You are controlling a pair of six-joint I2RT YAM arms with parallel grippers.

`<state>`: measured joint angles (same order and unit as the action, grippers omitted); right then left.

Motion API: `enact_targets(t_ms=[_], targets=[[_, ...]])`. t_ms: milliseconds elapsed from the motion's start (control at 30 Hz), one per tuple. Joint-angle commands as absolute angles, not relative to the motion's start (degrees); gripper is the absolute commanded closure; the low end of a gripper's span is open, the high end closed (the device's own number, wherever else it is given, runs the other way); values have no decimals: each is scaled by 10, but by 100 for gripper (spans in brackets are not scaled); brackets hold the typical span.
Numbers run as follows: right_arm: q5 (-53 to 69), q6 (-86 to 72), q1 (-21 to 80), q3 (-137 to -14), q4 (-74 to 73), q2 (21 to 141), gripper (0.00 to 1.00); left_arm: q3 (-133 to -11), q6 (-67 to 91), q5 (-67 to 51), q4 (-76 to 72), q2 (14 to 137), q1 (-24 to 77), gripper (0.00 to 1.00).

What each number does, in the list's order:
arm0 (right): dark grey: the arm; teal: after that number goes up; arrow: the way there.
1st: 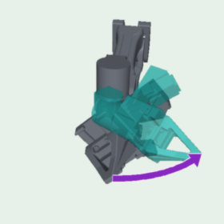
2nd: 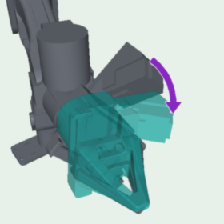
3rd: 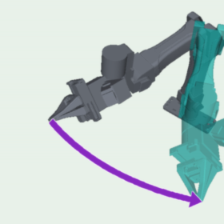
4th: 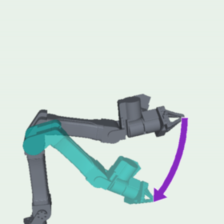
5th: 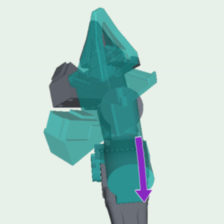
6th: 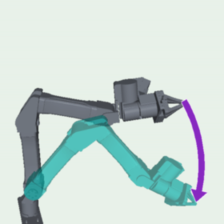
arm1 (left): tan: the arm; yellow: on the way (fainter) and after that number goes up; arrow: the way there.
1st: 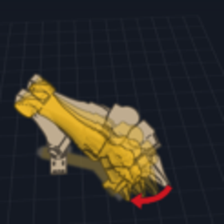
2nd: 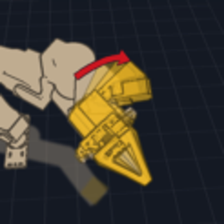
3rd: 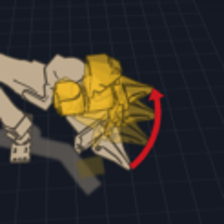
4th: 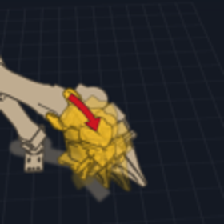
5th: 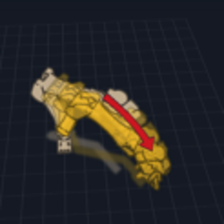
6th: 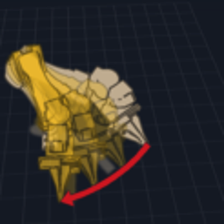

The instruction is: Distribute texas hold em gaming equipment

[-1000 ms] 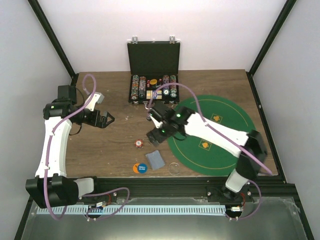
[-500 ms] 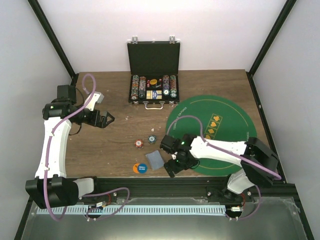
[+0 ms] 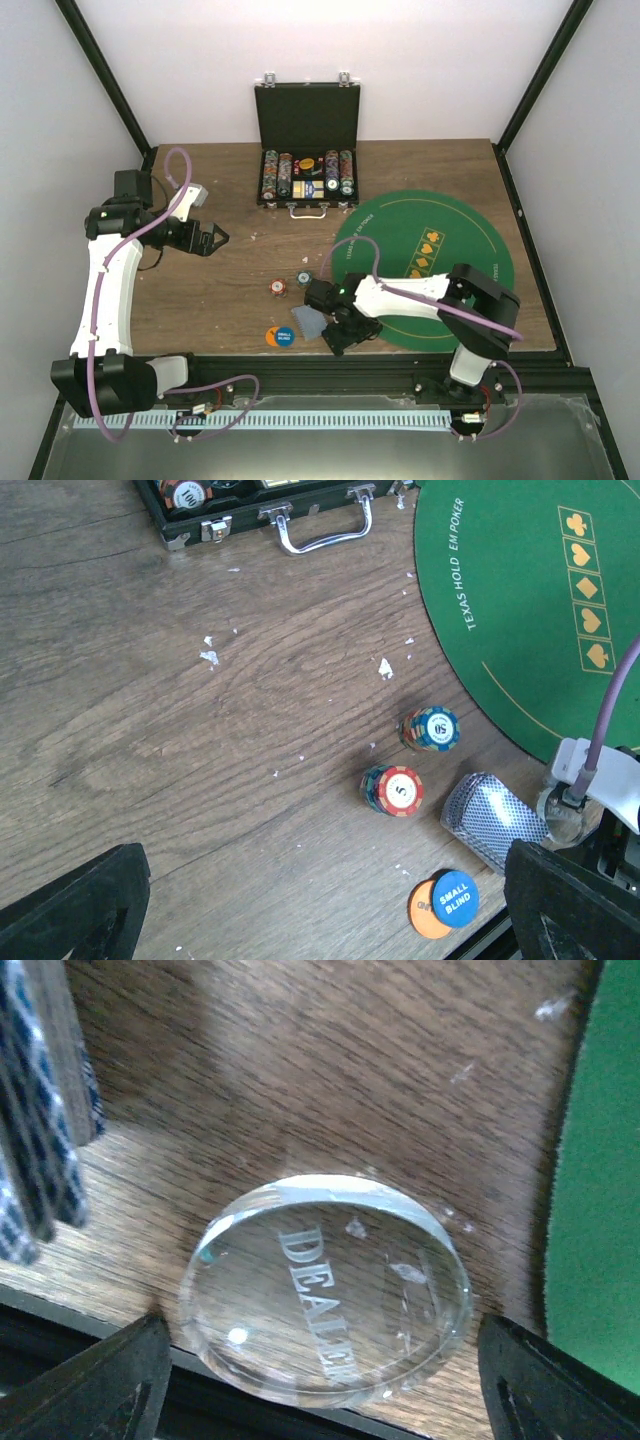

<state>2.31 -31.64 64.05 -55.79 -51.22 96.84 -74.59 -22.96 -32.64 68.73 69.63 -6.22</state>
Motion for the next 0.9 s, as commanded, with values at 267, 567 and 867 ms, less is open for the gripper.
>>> enact_targets(t_ms=[267,567,867], targets=[[4,-317,657,-570,-487,999,49,-746,-238,-331,685,693,-62,2],[-29,-322,650,-603,-573,928,65,-751,-238,-330,686,698,-61,2],[-67,-187,424,-670,-532,878,66,-747,-237,-335,685,698,-62,2]])
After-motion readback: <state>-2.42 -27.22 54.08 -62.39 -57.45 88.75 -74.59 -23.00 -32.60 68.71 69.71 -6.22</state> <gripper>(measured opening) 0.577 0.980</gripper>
